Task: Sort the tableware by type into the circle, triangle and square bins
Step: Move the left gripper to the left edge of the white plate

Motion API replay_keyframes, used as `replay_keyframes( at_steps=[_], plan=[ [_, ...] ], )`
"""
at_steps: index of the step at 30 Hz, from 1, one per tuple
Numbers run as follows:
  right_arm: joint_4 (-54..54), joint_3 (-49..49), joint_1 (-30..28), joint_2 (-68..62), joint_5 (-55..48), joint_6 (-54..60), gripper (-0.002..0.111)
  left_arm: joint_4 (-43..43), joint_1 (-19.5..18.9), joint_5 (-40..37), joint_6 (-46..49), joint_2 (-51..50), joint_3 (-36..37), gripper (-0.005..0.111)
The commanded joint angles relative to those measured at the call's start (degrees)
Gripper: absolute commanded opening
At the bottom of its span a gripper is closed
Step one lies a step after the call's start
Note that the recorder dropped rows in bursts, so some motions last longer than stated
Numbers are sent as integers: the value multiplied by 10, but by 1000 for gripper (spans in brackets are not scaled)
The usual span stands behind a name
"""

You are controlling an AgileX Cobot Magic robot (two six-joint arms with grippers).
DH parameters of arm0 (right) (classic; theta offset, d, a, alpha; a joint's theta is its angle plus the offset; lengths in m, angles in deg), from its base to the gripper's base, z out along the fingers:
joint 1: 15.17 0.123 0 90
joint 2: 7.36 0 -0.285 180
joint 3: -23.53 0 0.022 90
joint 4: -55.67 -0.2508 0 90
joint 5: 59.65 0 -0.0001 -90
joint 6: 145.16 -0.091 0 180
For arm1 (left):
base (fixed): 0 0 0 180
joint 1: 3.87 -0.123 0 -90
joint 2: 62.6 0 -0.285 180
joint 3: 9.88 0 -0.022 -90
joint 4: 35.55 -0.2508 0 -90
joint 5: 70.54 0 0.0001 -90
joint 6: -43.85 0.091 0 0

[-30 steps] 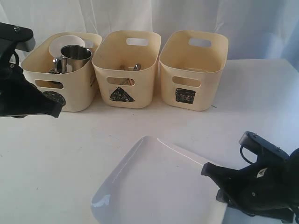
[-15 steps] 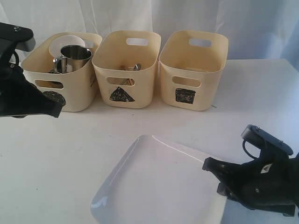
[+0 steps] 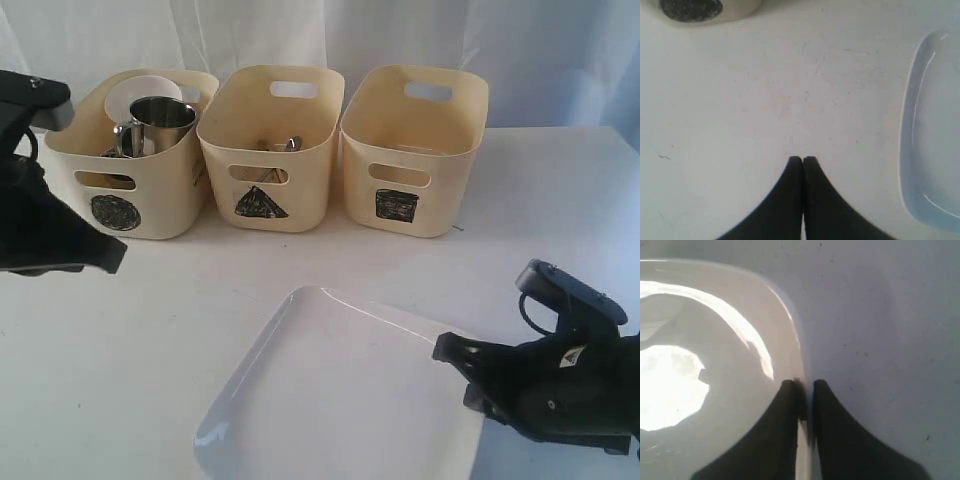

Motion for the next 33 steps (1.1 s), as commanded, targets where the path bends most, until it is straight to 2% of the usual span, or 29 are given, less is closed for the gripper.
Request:
replay_keyframes(
  at_steps=[1,5,10,11,16,17,21,27,33],
  plan=[
    [12,2,1,3,6,13,0,121,4,9,68,6,22,0],
    [12,2,1,3,6,13,0,246,4,68,84,-10,65,0],
    [12,2,1,3,6,13,0,300,4,114,83,-53,84,3],
    [12,2,1,4,6,13,0,310,4,126,85,-62,84,8],
    [12,2,1,4,6,14,0,352,4,154,85,-121,84,54],
    [12,2,1,4,6,14,0,361,4,154,85,-130,84,56],
    [12,2,1,4,6,17,0,399,4,156,107,-160,84,56],
    [12,2,1,4,6,17,0,547,4,170,277,-201,80,56],
    [12,2,1,4,3,17,0,576,4,174,379,-240,64,56]
  ],
)
